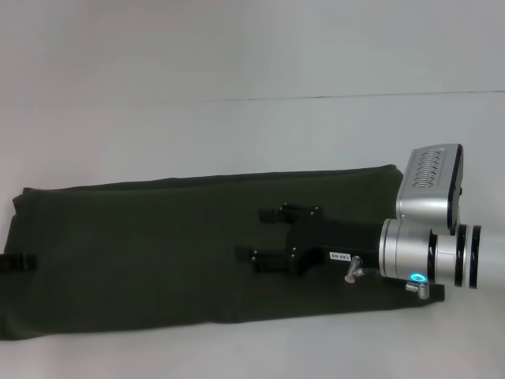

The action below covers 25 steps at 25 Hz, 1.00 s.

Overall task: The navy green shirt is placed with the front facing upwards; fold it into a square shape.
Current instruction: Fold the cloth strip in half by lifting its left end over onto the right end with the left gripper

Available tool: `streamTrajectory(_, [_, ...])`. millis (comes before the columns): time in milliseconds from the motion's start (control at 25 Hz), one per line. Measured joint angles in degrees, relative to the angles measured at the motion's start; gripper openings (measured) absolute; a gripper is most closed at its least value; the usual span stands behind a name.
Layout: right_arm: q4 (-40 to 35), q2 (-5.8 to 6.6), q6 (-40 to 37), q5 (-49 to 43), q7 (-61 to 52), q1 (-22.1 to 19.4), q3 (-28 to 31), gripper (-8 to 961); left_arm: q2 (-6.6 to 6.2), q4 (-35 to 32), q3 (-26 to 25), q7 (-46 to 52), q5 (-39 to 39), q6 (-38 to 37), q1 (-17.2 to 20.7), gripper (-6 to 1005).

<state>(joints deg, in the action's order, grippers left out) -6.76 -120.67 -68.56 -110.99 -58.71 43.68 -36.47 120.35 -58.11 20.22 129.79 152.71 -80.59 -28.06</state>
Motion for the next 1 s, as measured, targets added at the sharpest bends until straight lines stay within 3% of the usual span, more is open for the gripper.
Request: streamTrajectory(1000, [0.3, 0.00, 0.0, 0.3, -0.1, 0.0, 0.0, 885, -0.58, 4.5, 0.1, 0.1, -0.7, -0.8, -1.7, 940])
